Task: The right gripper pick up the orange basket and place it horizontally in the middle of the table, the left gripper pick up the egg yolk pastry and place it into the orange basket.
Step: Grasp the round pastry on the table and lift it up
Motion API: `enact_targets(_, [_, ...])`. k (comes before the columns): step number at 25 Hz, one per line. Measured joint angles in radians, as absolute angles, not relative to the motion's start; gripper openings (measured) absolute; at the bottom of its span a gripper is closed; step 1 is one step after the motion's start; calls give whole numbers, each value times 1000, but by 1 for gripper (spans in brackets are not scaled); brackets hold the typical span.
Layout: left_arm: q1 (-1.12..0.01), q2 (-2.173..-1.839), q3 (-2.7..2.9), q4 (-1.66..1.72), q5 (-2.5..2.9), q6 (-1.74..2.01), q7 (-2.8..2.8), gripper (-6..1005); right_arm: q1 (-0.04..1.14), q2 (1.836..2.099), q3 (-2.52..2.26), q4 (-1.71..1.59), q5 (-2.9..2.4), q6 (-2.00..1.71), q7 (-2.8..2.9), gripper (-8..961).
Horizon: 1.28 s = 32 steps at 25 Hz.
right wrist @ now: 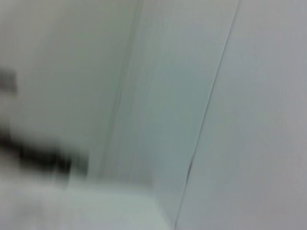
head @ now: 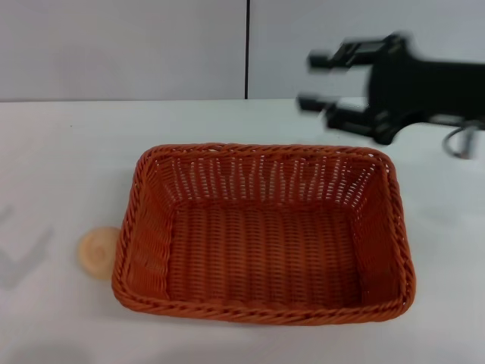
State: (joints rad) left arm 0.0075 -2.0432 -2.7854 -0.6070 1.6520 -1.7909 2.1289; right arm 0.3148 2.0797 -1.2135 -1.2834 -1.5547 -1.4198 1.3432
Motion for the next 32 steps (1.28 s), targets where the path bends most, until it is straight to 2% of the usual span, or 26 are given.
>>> enact_targets(4, [-50, -2043, -2785, -729, 1840, -1787, 2056, 839, 146, 2079, -1145, -1155, -1126, -1607, 1183, 470])
enact_targets(9, [-154, -2057, -2783, -784, 2042, -1756, 2044, 839, 75, 2079, -1072, -929, -884, -1810, 1076, 471])
enact_targets(14, [-254, -2063, -2707, -713, 2138, -1647, 2051, 839, 65, 2076, -928, -721, -838, -1998, 1064, 471])
enact_targets(22, [-291, -2066, -2556, -648, 2135, -1512, 2052, 839, 45, 2075, -899, -656, -841, -2033, 1062, 471])
enact_targets(32, [-293, -2066, -2556, -627, 2131, -1442, 2054, 838, 75, 2071, -897, -649, -842, -2011, 1066, 470])
